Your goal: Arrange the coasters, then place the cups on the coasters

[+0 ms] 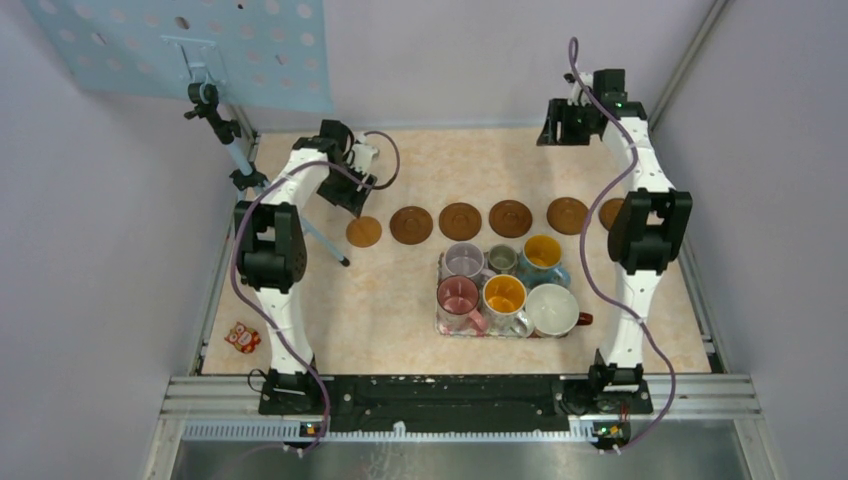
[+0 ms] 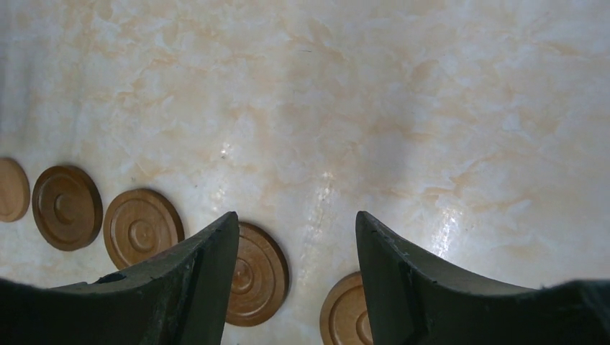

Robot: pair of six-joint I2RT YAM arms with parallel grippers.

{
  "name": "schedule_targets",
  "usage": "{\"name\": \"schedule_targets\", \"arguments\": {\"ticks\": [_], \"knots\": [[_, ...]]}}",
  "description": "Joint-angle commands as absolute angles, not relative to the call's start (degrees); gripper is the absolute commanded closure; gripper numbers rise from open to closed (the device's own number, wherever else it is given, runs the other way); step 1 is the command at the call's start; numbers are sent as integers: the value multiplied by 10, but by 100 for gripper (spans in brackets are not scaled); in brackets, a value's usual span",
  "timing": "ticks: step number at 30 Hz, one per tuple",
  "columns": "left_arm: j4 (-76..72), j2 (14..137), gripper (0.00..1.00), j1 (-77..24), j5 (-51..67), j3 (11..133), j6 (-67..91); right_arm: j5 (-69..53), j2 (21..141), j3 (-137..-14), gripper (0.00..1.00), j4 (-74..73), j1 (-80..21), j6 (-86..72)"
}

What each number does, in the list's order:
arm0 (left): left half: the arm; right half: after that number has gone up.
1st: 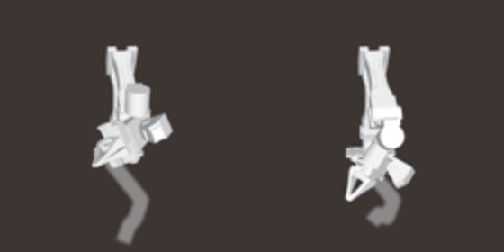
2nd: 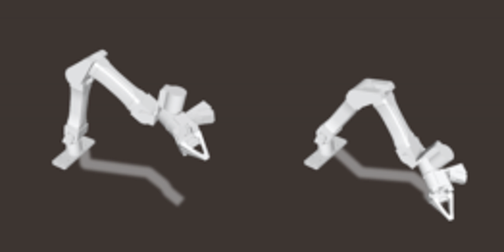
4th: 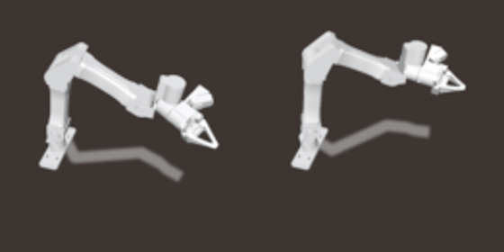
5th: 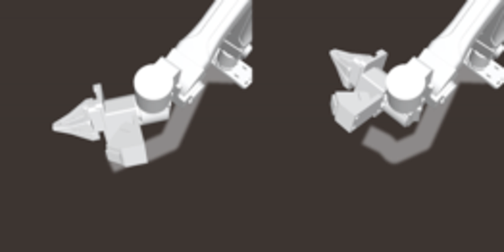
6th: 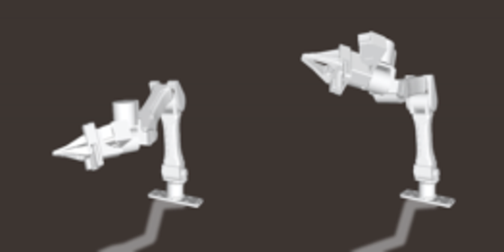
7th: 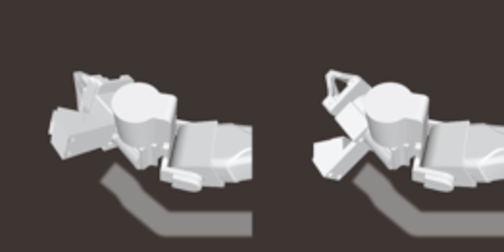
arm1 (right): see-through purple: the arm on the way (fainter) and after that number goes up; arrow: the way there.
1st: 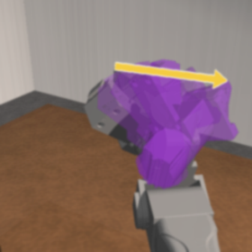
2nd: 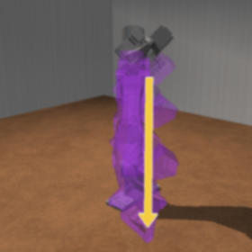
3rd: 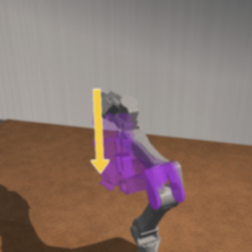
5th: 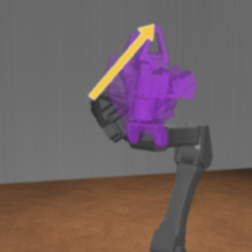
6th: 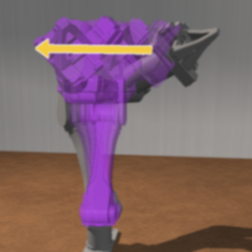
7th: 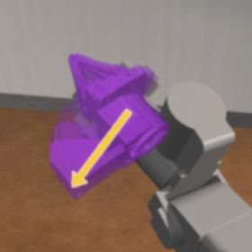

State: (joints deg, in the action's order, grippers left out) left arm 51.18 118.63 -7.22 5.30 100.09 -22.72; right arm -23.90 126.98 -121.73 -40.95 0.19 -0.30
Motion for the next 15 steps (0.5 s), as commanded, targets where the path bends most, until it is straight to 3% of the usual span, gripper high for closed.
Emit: {"name": "schedule_targets", "arguments": {"ticks": [1, 15], "knots": [[515, 1128, 24, -86, 93, 1011, -243, -241, 1166, -1211, 40, -453, 4, 55], [431, 1012, 19, -97, 221, 899, -253, -282, 816, -857, 39, -640, -16, 345]]}}
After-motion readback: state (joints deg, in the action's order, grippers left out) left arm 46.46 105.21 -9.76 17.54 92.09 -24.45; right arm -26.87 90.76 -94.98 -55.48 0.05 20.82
